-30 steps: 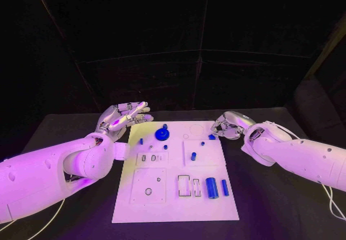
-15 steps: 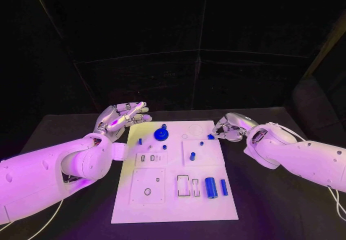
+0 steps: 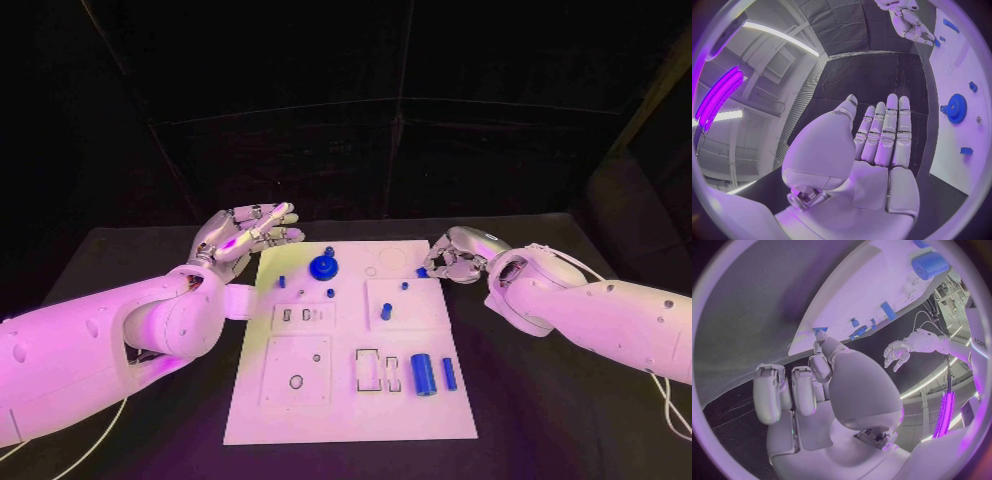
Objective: Assemble the parts on the task board
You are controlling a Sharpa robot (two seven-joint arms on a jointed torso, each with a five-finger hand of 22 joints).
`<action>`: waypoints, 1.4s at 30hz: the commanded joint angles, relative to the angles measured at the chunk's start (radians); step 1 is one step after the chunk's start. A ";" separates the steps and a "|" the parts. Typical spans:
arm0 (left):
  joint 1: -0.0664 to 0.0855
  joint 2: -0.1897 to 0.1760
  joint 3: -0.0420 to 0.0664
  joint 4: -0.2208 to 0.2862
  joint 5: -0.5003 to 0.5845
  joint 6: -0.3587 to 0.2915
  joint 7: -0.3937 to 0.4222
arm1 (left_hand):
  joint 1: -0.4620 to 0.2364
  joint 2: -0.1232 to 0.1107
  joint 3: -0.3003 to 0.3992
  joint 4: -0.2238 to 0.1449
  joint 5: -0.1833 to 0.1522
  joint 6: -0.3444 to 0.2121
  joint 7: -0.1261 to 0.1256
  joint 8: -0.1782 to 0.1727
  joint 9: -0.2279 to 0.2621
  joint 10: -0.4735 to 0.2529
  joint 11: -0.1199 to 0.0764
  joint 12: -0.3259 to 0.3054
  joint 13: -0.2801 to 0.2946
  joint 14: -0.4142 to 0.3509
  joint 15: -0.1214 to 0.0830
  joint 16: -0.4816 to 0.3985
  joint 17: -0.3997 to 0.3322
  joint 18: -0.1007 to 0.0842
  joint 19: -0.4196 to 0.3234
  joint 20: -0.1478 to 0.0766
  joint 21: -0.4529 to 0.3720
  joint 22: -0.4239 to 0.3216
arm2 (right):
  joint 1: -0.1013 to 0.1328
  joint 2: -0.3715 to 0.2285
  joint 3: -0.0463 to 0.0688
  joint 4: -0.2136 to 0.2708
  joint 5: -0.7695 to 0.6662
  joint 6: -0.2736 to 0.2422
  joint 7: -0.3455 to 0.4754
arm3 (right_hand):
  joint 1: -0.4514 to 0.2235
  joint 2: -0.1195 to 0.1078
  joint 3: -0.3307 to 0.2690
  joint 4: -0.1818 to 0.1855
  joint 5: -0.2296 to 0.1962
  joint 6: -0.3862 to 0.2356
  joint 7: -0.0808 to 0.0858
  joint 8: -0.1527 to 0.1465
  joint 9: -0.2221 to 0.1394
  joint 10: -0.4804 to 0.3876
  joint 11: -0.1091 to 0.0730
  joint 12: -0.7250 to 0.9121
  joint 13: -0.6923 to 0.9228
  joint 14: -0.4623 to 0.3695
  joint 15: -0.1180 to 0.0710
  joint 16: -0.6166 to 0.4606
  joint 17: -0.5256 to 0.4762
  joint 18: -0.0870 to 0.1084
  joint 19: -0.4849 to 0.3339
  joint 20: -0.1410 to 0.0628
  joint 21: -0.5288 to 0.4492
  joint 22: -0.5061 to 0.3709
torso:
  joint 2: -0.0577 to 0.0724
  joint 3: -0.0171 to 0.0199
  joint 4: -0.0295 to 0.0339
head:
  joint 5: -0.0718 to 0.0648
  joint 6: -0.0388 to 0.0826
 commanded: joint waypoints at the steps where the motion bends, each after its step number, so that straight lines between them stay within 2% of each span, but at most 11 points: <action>1: 0.001 0.000 0.001 0.001 -0.005 0.012 0.003 | 0.010 -0.003 -0.001 -0.006 -0.004 0.007 0.002 -0.006 -0.001 0.007 0.002 -0.006 -0.001 0.000 -0.003 -0.005 0.002 0.015 0.007 0.002 -0.005 -0.002 | 0.002 0.004 0.000 -0.002 -0.017 0.026 -0.018 | 0.007 -0.006 0.002 0.002 -0.005 -0.001 -0.002 0.000 0.000 0.000 -0.002 0.002 0.002 0.080 0.001 0.000 0.128 -0.011 0.014 0.001 0.002 0.152 | 0.000 -0.0003 -0.0019 | 0.000 -0.001; 10: 0.001 0.000 0.001 0.001 -0.005 0.013 0.002 | 0.010 -0.003 -0.001 -0.006 -0.004 0.007 0.002 -0.006 -0.001 0.007 0.002 -0.006 -0.001 0.000 -0.003 -0.005 0.002 0.015 0.007 0.002 -0.005 -0.002 | 0.002 0.014 0.000 -0.014 -0.038 0.039 -0.036 | 0.012 -0.003 0.004 0.000 -0.006 0.004 -0.003 0.003 0.001 0.001 -0.003 0.003 0.004 0.080 0.000 0.000 0.129 -0.011 0.014 0.000 0.002 0.152 | 0.000 0.0003 0.0007 | 0.001 -0.003; 14: 0.001 0.000 0.001 0.001 -0.005 0.013 0.001 | 0.010 -0.003 -0.001 -0.006 -0.004 0.007 0.002 -0.006 -0.001 0.007 0.002 -0.006 -0.001 0.000 -0.003 -0.005 0.002 0.015 0.007 0.002 -0.005 -0.002 | 0.002 0.019 0.000 -0.019 -0.045 0.033 -0.042 | 0.013 -0.004 0.005 -0.001 -0.007 0.006 -0.003 0.004 0.002 0.001 -0.003 0.003 0.004 0.080 0.000 0.000 0.129 -0.011 0.014 0.000 0.002 0.153 | 0.000 0.0004 -0.0006 | 0.002 -0.003; 19: 0.001 0.000 0.001 0.000 -0.005 0.013 0.000 | 0.010 -0.003 -0.001 -0.006 -0.004 0.007 0.002 -0.006 -0.001 0.007 0.002 -0.006 -0.001 0.000 -0.003 -0.005 0.002 0.015 0.007 0.002 -0.005 -0.002 | 0.002 0.029 0.000 -0.026 -0.053 0.010 -0.051 | 0.015 -0.002 0.005 -0.002 -0.008 0.009 -0.004 0.006 0.002 0.003 -0.004 0.005 0.007 0.081 -0.001 0.000 0.129 -0.011 0.014 0.000 0.002 0.152 | 0.000 0.0000 -0.0023 | 0.002 -0.004; 29: 0.001 0.000 0.001 -0.001 -0.005 0.014 -0.001 | 0.009 -0.003 -0.001 -0.007 -0.004 0.006 0.003 -0.006 -0.001 0.007 0.002 -0.006 -0.001 0.000 -0.003 -0.005 0.002 0.015 0.007 0.003 -0.006 -0.002 | 0.002 0.053 0.001 -0.036 -0.059 -0.045 -0.061 | 0.014 0.000 0.005 0.000 -0.009 0.010 -0.004 0.007 0.002 0.007 -0.004 0.010 0.011 0.081 -0.001 0.000 0.130 -0.011 0.015 0.000 0.002 0.153 | 0.000 0.0004 -0.0001 | 0.001 -0.003; 36: 0.001 0.000 0.001 -0.001 -0.005 0.014 -0.001 | 0.009 -0.003 -0.001 -0.007 -0.004 0.006 0.003 -0.006 -0.001 0.007 0.002 -0.006 -0.001 0.000 -0.003 -0.005 0.002 0.015 0.007 0.003 -0.006 -0.002 | 0.002 0.062 0.001 -0.039 -0.060 -0.066 -0.063 | 0.011 -0.001 0.004 0.002 -0.010 0.009 -0.004 0.006 0.002 0.007 -0.004 0.010 0.012 0.081 -0.001 0.001 0.132 -0.011 0.015 -0.001 0.002 0.153 | 0.000 0.0001 -0.0021 | 0.004 -0.003; 42: 0.001 0.001 0.001 -0.002 -0.005 0.014 -0.001 | 0.009 -0.003 -0.001 -0.007 -0.004 0.006 0.003 -0.006 -0.001 0.007 0.002 -0.006 -0.001 0.000 -0.003 -0.005 0.002 0.015 0.007 0.003 -0.006 -0.002 | 0.002 0.077 0.001 -0.050 -0.060 -0.077 -0.068 | 0.007 -0.002 0.001 0.004 -0.010 0.007 -0.003 0.005 0.001 0.007 -0.003 0.010 0.011 0.081 -0.001 0.001 0.131 -0.011 0.015 -0.001 0.002 0.154 | 0.000 0.0006 -0.0013 | 0.003 -0.002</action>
